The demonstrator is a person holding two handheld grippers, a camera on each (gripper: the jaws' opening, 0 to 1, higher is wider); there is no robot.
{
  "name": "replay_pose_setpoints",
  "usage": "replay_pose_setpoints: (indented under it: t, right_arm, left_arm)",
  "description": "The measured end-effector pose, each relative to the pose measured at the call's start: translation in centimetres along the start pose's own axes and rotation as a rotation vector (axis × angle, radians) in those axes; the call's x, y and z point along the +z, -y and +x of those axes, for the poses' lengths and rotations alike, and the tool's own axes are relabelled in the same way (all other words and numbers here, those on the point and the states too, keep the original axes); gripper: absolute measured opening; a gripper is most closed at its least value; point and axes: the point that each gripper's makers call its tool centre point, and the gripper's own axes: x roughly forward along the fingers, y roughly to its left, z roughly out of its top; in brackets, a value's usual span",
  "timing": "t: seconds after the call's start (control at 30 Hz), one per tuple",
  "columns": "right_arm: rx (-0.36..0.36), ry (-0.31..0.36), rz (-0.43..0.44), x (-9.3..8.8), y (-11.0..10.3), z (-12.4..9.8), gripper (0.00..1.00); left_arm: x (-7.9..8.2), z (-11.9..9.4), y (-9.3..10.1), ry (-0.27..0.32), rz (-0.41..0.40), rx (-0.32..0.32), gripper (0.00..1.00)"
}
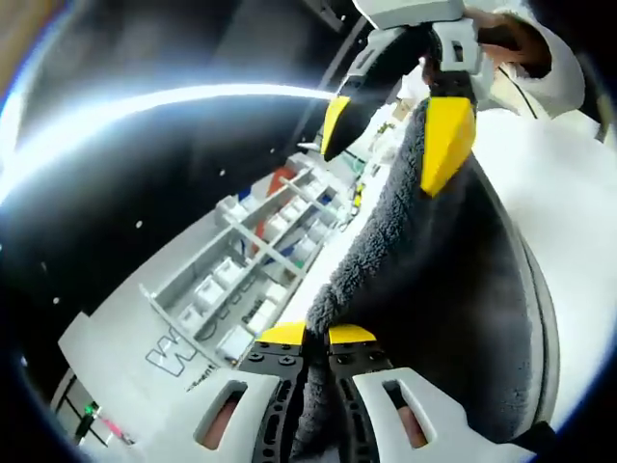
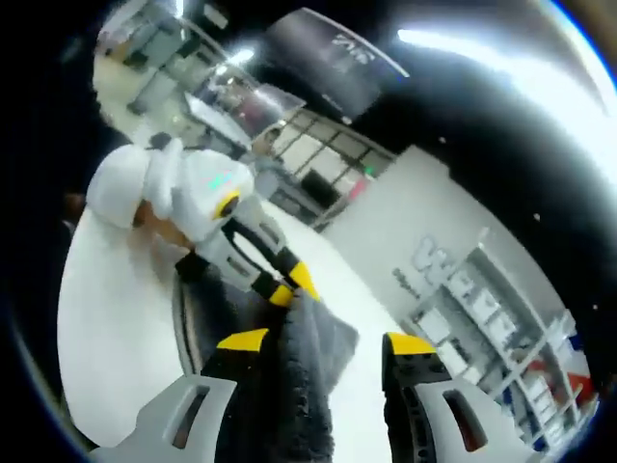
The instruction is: Open the folded towel by lifting each exposed corner and separating the folded layers until the towel lies flat within the target outline without major curled edges
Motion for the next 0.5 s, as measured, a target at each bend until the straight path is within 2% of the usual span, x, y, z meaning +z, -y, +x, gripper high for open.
replay_pose_setpoints:
  t: [0.07,0.13,0.3,0.4,0.43,0.5]
  right_arm:
    - [0.036,-0.015,-0.025,-0.4,-1.0,0.5,0.41]
    - [0.053,-0.057,-0.039,-1.3,-1.5,0.7,0.4]
    - [0.028,-0.124,-0.088,-3.2,-1.1,1.0,0.27]
    - [0.042,-0.148,-0.086,-4.0,-1.1,1.2,0.23]
    - [0.049,-0.148,-0.081,-4.1,-1.2,1.2,0.2]
    - [0.08,-0.149,-0.045,-4.4,-1.8,1.1,0.07]
  left_arm:
    - [0.2,-0.1,0.1,0.004,0.008,0.003,0.04]
    - [0.4,-0.2,0.0,0.014,0.017,0.01,0.04]
    - [1.1,-0.5,-0.1,0.037,0.027,0.022,0.04]
    - [1.3,-0.5,0.2,0.044,0.045,0.015,0.04]
    - [1.3,-0.5,0.3,0.045,0.047,0.012,0.04]
    - [1.3,-0.4,0.4,0.046,0.055,0.007,0.04]
